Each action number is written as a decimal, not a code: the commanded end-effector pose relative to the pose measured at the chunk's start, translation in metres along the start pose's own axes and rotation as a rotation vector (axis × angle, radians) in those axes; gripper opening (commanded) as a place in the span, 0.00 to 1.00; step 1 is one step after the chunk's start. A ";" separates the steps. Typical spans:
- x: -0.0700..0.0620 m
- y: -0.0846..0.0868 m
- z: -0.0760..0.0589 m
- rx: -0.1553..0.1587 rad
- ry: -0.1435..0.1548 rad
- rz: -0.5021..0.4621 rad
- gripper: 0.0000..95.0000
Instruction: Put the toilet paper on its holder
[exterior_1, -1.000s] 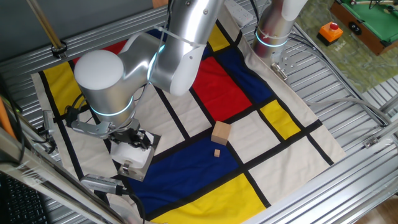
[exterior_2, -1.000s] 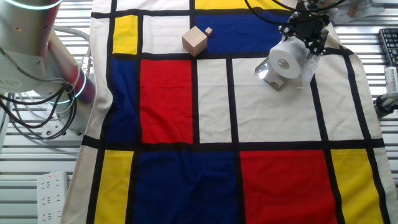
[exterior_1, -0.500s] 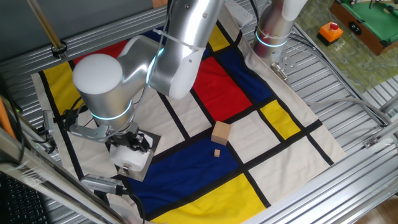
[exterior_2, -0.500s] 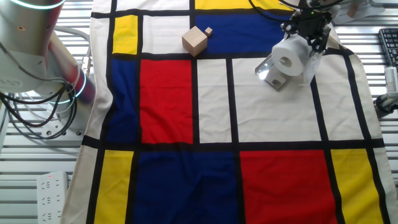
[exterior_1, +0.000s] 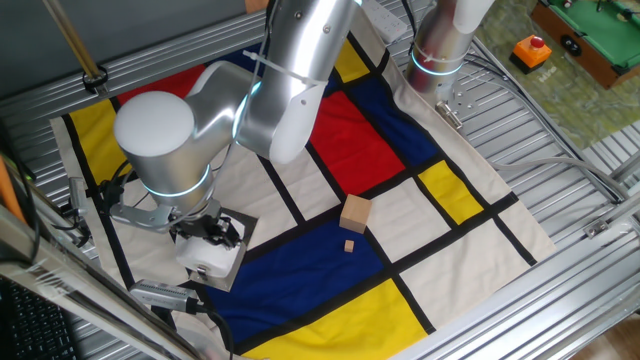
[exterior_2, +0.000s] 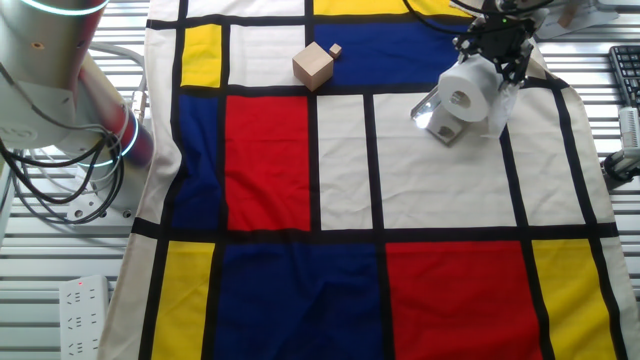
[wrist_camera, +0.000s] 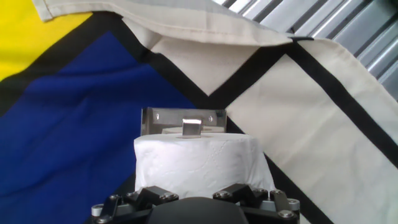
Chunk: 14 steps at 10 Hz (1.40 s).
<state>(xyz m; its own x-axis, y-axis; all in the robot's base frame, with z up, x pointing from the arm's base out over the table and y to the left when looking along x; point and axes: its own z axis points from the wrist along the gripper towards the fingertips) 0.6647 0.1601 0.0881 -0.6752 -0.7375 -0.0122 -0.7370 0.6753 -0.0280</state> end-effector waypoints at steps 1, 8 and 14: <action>-0.001 0.000 0.000 -0.001 0.000 -0.001 0.00; -0.001 -0.002 0.005 0.003 -0.011 -0.073 1.00; -0.001 -0.002 0.005 0.009 -0.012 -0.078 1.00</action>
<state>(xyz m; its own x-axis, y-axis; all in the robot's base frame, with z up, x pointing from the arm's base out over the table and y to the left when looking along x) 0.6666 0.1590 0.0832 -0.6160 -0.7875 -0.0215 -0.7866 0.6163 -0.0372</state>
